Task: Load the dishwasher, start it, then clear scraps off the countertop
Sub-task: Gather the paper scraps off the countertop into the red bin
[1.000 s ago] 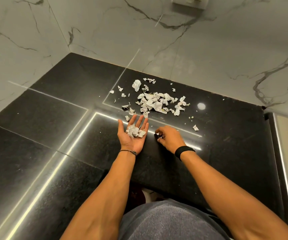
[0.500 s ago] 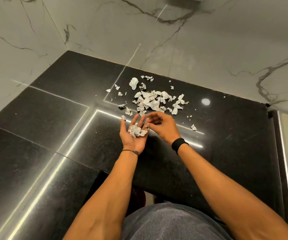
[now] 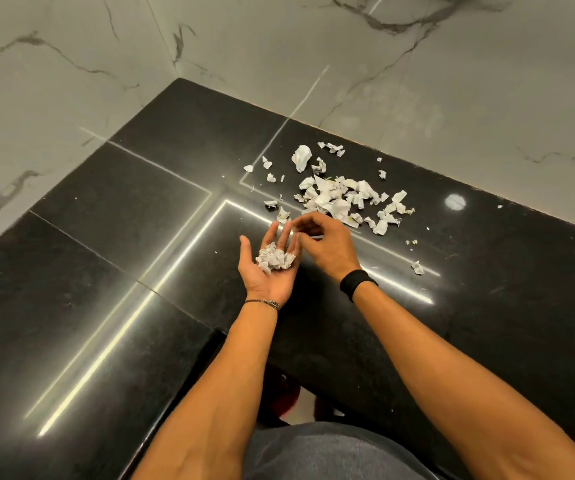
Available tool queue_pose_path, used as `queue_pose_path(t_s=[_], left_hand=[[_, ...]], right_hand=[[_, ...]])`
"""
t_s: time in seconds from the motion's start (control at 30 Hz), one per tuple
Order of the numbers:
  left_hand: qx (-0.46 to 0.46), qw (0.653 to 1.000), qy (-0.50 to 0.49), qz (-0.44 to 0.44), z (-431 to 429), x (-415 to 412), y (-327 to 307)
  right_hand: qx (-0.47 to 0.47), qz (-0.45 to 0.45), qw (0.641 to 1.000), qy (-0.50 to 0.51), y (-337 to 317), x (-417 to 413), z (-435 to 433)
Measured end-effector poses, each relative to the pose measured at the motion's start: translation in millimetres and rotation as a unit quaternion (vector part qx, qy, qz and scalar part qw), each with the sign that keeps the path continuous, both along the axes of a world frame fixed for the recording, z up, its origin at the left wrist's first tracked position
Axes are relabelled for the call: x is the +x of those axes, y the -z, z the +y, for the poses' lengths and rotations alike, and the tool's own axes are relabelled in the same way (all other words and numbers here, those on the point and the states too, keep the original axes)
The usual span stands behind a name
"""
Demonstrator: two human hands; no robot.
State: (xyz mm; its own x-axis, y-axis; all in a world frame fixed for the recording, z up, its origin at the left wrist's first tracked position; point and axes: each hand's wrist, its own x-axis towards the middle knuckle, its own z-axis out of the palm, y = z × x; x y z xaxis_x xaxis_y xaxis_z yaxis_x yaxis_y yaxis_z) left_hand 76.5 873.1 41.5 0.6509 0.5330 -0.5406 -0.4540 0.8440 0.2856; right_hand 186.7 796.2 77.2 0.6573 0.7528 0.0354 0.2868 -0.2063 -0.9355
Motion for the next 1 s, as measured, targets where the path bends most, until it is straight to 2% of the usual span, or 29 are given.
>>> queue_pose_path(t_s=[0.13, 0.2, 0.3, 0.43, 0.53, 0.6, 0.87, 0.9, 1.0], left_hand=[[-0.006, 1.0, -0.01, 0.011, 36, -17, -3], [0.001, 1.0, -0.009, 0.015, 59, -27, -5], [0.006, 1.0, 0.001, 0.015, 93, -32, -9], [0.012, 1.0, 0.021, -0.003, 122, -24, -10], [0.008, 0.999, 0.04, -0.011, 132, -11, -10], [0.003, 0.999, 0.048, -0.014, 134, -3, -7], [0.002, 0.998, 0.056, -0.018, 127, 12, -4], [0.002, 0.998, 0.054, -0.013, 126, 11, -4], [0.006, 0.999, 0.042, 0.0, 124, 10, -4]], right_hand=[[-0.04, -0.036, 0.999, 0.002, 7, 4, 35], [-0.088, -0.086, 0.992, -0.001, 11, 4, 52], [-0.191, -0.188, 0.962, -0.048, 14, 5, 71], [-0.288, -0.246, 0.923, -0.062, 27, 0, 92], [-0.311, -0.298, 0.901, -0.056, 37, -8, 98], [-0.302, -0.315, 0.898, -0.054, 41, -12, 96], [-0.279, -0.309, 0.907, -0.058, 39, -10, 73], [-0.273, -0.285, 0.918, -0.042, 39, -9, 71], [-0.196, -0.129, 0.971, 0.055, 30, -6, 68]])
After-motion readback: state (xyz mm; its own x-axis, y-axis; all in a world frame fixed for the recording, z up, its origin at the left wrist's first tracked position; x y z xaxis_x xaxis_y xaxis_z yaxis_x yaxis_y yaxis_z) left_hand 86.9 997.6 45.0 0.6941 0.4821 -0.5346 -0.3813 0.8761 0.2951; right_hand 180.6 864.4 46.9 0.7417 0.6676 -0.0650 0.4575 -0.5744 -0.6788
